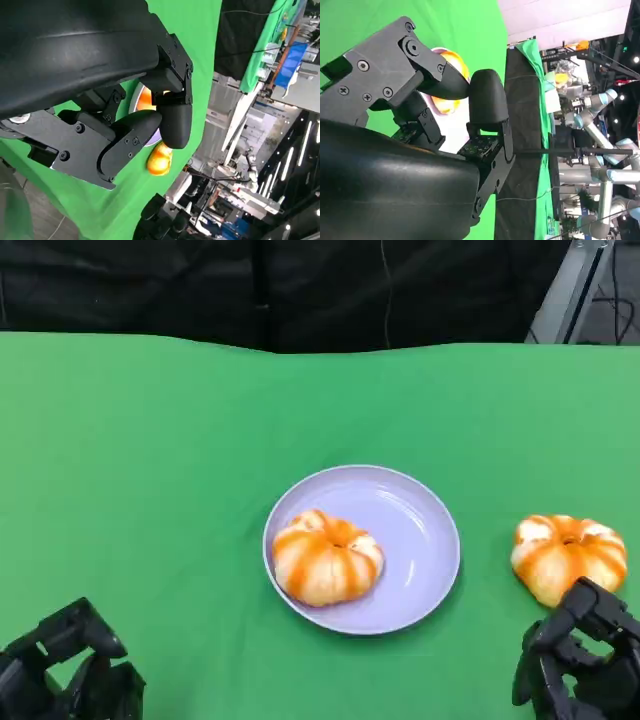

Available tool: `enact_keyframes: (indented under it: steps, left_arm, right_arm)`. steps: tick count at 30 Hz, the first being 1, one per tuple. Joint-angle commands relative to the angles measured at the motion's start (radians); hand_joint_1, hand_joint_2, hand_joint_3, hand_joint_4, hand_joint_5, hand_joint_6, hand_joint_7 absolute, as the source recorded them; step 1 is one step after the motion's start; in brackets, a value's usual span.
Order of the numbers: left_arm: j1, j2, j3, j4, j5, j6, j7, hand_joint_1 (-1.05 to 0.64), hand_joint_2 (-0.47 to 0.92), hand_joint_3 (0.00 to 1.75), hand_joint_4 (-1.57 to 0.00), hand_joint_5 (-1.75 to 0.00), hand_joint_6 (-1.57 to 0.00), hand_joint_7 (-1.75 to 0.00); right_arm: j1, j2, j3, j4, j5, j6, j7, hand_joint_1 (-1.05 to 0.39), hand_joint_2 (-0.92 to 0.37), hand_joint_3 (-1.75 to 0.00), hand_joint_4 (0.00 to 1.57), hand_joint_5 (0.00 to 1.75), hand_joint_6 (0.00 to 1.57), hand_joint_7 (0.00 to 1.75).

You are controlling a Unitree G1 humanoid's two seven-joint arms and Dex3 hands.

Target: Grasp the bread from the table and place it into the plate.

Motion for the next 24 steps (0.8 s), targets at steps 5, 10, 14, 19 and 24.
enact_keyframes:
  steps: [5, 10, 14, 19, 24]
  left_arm:
    - [0.008, 0.004, 0.001, -0.024, 0.007, 0.005, 0.018, -0.18, 0.68, 0.93, -0.91, -1.75, -0.74, -1.75]
    - [0.011, 0.004, -0.001, -0.028, 0.009, 0.001, 0.018, -0.17, 0.68, 0.96, -0.91, -1.75, -0.74, -1.75]
    - [0.014, 0.002, -0.003, -0.032, 0.012, -0.003, 0.019, -0.16, 0.66, 0.99, -0.91, -1.75, -0.74, -1.75]
    - [0.015, -0.001, -0.004, -0.034, 0.018, -0.007, 0.017, -0.16, 0.66, 0.99, -0.91, -1.75, -0.74, -1.75]
    - [0.013, -0.006, -0.004, -0.031, 0.024, -0.007, 0.018, -0.16, 0.66, 1.0, -0.91, -1.75, -0.74, -1.75]
  right_arm:
    - [0.004, -0.016, -0.011, -0.004, 0.019, -0.014, 0.015, -0.13, -0.5, -1.27, 0.91, 1.75, 0.8, 1.61]
    - [0.011, -0.015, -0.009, -0.023, 0.013, 0.006, 0.005, -0.12, -0.5, -1.28, 0.92, 1.75, 0.8, 1.61]
    - [0.014, -0.017, -0.009, -0.029, 0.015, 0.012, 0.004, -0.12, -0.5, -1.29, 0.92, 1.75, 0.81, 1.61]
    - [0.014, -0.018, -0.009, -0.03, 0.022, 0.013, 0.009, -0.12, -0.5, -1.3, 0.92, 1.75, 0.8, 1.61]
    - [0.011, -0.018, -0.013, -0.019, 0.018, 0.001, 0.009, -0.13, -0.48, -1.31, 0.92, 1.75, 0.81, 1.61]
